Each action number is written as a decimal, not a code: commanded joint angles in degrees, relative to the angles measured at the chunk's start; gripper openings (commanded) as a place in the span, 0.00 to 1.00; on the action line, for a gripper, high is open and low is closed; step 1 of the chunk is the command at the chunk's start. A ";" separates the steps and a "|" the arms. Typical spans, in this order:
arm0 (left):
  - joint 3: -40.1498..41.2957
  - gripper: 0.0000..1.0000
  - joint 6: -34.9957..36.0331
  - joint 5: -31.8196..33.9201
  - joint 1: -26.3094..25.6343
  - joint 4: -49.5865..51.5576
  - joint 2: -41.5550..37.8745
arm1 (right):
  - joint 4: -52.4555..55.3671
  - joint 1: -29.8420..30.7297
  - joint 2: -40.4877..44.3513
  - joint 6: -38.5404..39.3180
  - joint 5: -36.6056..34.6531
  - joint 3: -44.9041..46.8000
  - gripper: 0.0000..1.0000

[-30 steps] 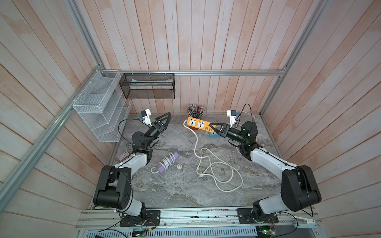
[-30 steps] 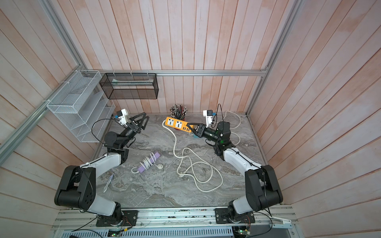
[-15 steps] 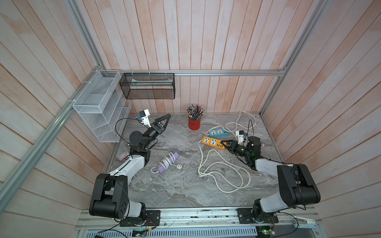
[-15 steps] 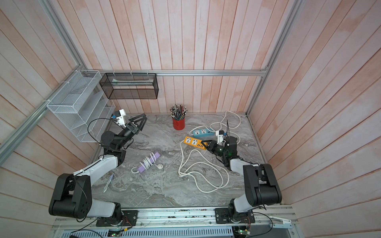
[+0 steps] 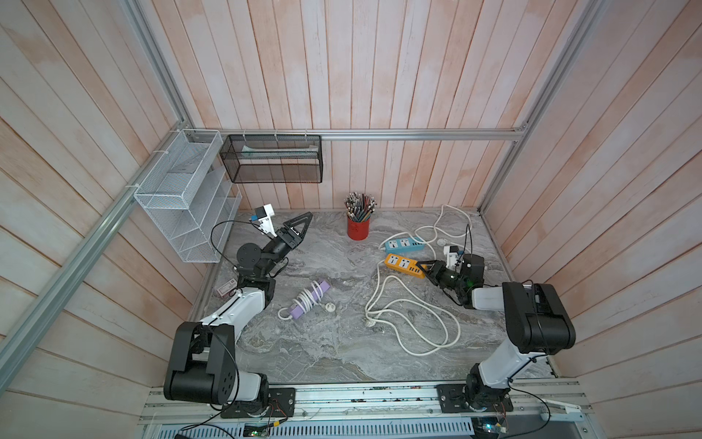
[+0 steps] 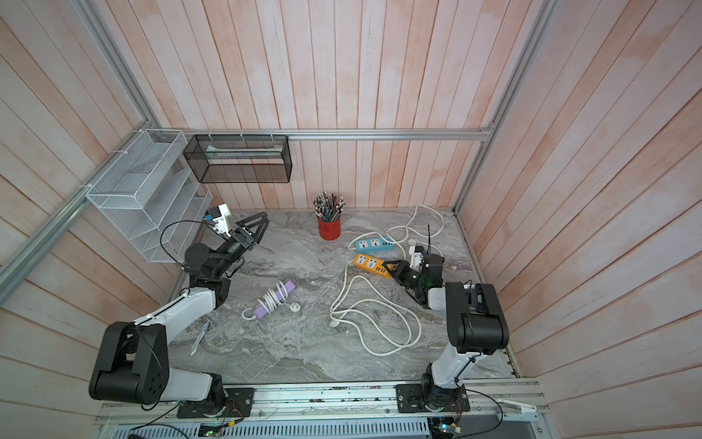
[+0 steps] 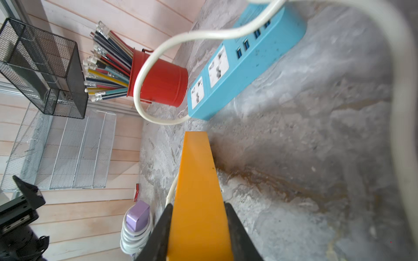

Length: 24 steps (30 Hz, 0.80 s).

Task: Unwrap the cord wrapped around the power strip
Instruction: Place the power strip at the center of the board.

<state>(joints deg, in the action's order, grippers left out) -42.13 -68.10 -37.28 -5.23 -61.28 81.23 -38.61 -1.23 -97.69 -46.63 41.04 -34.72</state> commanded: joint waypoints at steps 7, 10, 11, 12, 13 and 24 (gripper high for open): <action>0.77 1.00 0.34 -0.86 0.40 -1.74 -0.29 | 11.48 -0.94 -0.50 11.90 -17.01 -6.52 0.66; 0.79 1.00 0.31 -0.94 0.40 -1.84 -0.30 | 13.94 -0.96 -0.75 13.94 -20.02 -8.17 0.78; 0.74 1.00 0.44 -0.96 0.33 -1.79 -0.37 | 14.52 -1.02 -0.52 14.60 -20.99 -8.41 0.79; 0.77 1.00 0.50 -1.01 0.39 -1.71 -0.43 | 15.10 -0.93 -0.16 15.25 -22.03 -8.54 0.80; 0.71 1.00 0.66 -1.04 0.32 -1.49 -0.53 | 15.33 -0.98 0.53 15.82 -22.78 -8.46 0.82; -1.26 1.00 11.51 0.27 0.40 11.84 -5.80 | 27.62 10.55 22.47 29.40 -32.74 -7.14 0.99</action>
<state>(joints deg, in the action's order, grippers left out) -42.11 -61.98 -37.26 -5.15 -54.26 77.45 -17.78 5.43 -79.50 -23.24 12.73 -41.80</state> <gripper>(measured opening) 0.997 0.985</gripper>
